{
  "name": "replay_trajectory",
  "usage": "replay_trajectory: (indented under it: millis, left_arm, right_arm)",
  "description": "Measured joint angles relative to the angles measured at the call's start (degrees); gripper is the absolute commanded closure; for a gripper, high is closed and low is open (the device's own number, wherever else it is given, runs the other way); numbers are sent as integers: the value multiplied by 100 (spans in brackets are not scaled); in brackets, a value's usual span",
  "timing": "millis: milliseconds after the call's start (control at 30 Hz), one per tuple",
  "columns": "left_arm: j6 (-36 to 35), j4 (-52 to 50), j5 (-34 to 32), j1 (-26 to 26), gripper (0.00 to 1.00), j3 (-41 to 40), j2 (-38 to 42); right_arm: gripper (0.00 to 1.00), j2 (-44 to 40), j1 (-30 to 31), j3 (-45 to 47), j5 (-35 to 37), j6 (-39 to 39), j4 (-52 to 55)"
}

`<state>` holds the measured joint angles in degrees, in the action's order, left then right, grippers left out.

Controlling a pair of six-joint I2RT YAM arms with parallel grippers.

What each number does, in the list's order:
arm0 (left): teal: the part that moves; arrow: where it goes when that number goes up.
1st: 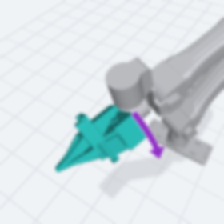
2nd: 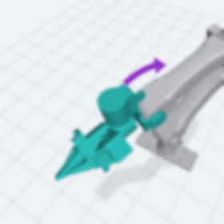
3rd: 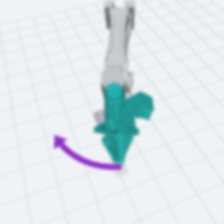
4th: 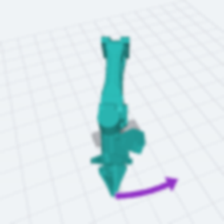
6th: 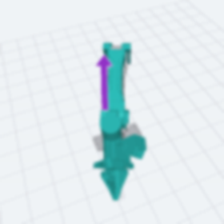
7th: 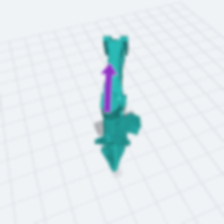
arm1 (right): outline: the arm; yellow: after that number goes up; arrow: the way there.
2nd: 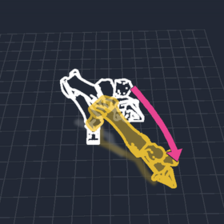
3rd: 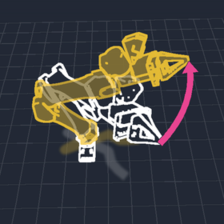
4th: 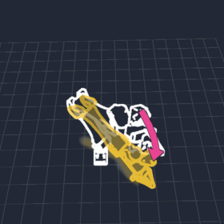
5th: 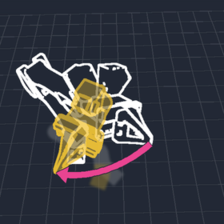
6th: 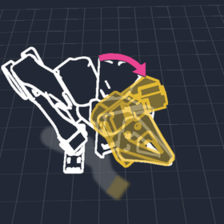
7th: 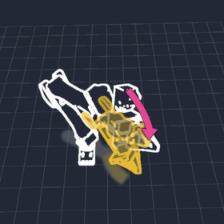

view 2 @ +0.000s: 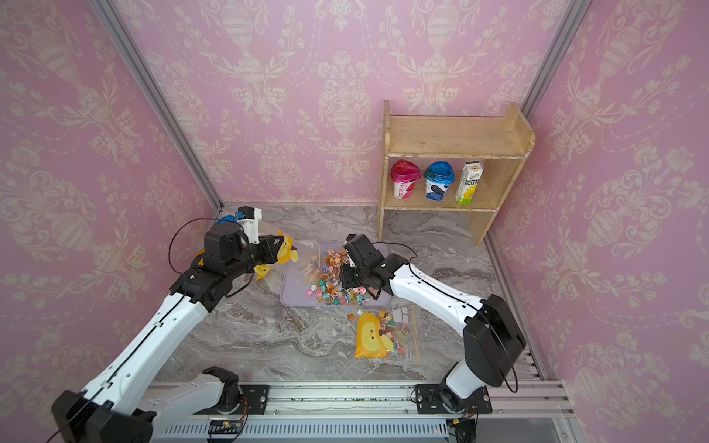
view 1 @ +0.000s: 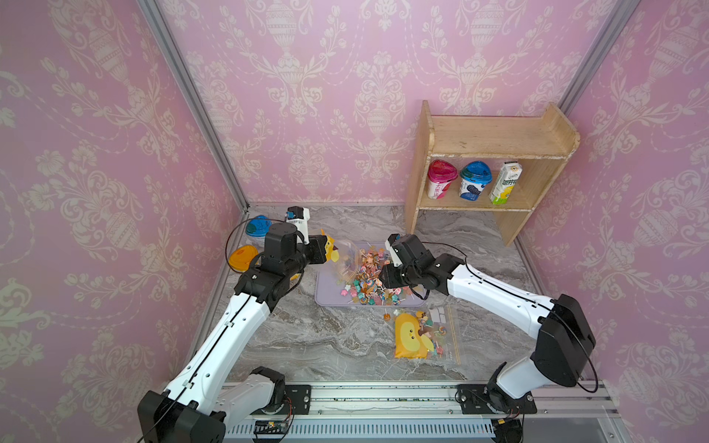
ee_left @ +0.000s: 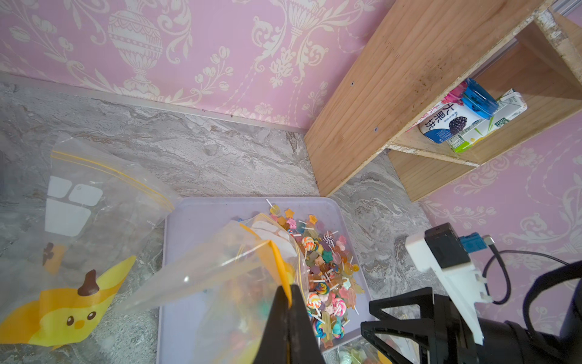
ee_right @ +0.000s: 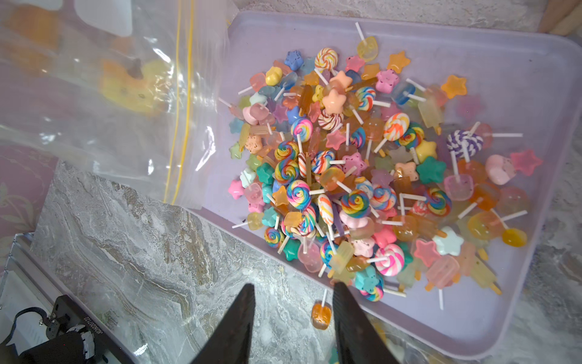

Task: Pour candies out of the ziploc bag
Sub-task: 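Pour the candies out of the ziploc bag onto the tray, then place the ziploc bag in the ziploc bag.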

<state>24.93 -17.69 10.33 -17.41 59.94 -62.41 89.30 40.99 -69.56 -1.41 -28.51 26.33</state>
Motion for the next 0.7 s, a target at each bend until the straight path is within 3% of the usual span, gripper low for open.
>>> replay_trajectory:
  millis: [167, 333, 533, 700]
  left_arm:
    - [-208, 9, -153, 61, 100, 387, -334]
    - [-323, 136, -282, 457, 100, 518, -662]
    - [-295, 527, -295, 1241, 100, 588, -1029]
    - [105, 1513, -173, 1952, 100, 286, -1158]
  right_arm:
    - [57, -350, -76, 240, 70, -2, -46]
    - [57, -529, -118, 485, 107, -2, -31]
    - [57, -573, -162, 658, 107, -2, -28]
    - [57, -586, -179, 669, 107, -2, -37]
